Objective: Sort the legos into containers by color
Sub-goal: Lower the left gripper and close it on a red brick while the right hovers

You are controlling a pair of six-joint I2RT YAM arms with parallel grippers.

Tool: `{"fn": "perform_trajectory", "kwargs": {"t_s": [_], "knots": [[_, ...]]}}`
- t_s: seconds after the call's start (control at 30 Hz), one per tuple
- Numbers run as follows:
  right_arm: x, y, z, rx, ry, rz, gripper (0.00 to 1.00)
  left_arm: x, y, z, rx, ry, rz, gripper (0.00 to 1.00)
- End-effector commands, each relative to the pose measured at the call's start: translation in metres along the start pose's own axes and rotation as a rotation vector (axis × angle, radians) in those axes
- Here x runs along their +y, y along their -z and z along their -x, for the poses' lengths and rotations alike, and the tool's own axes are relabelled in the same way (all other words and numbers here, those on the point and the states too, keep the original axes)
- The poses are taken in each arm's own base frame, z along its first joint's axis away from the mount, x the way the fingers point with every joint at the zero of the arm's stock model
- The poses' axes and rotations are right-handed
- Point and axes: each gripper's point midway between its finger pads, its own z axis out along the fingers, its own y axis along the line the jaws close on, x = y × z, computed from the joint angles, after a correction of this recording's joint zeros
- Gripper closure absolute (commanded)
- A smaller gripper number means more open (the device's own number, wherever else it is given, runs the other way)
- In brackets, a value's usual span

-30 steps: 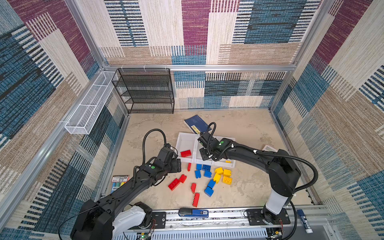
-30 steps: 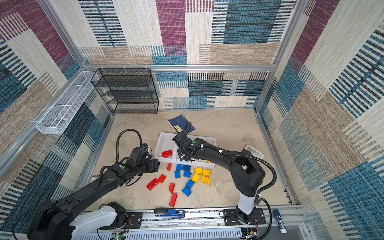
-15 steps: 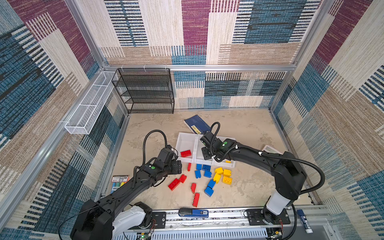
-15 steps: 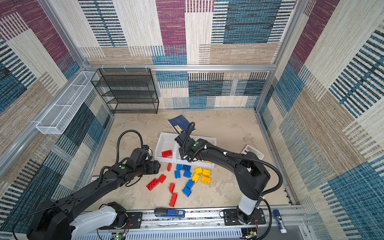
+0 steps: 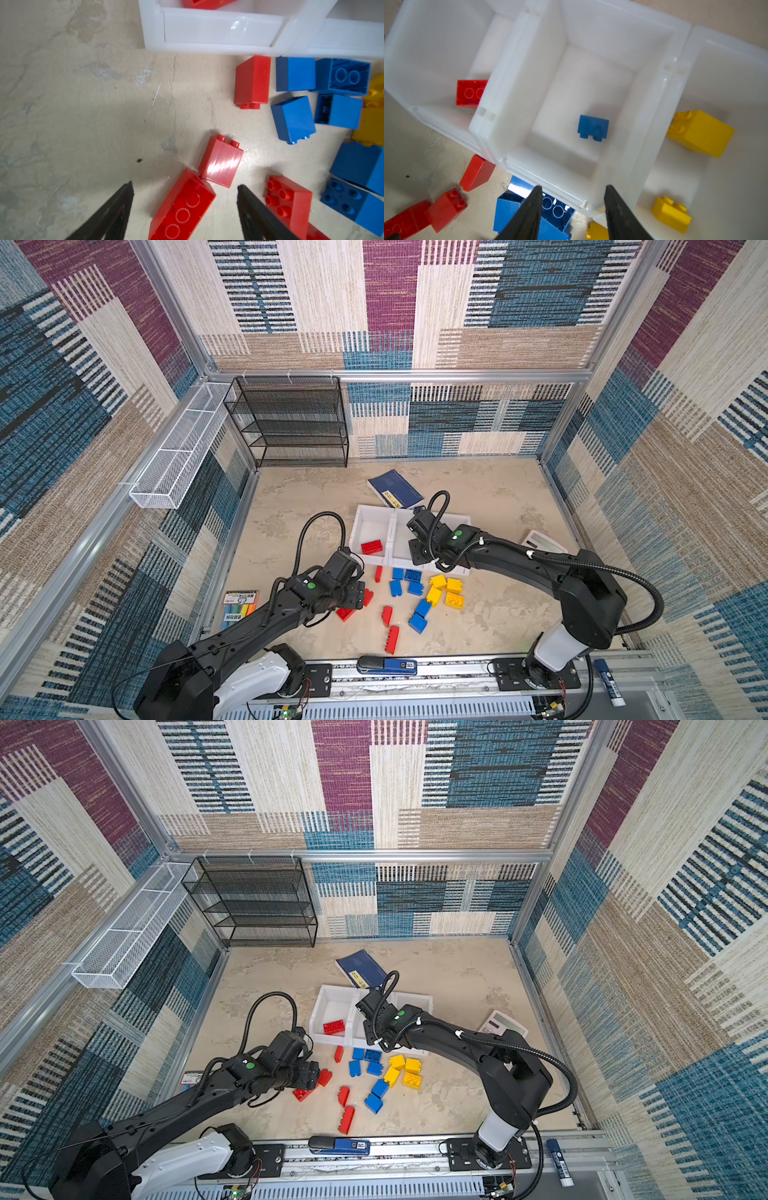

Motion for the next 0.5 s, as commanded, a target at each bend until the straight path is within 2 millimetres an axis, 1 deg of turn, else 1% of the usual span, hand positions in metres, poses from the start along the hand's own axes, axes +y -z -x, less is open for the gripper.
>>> {"fn": "perform_trajectory", "kwargs": {"t_s": [0.0,0.23,0.47], "knots": [[0.004,0.002,0.003,-0.015,-0.026,0.022,0.49,0.005,-0.003,-0.010,0.038,-0.016,0.046,0.20],[0.003,0.001,-0.001,-0.001,-0.025,0.022,0.49,-0.003,-0.006,-0.018,0.070,-0.060,0.039,0.23],[0.003,0.002,-0.004,0.004,-0.026,0.026,0.49,-0.006,-0.014,-0.027,0.116,-0.080,0.044,0.29]]}}
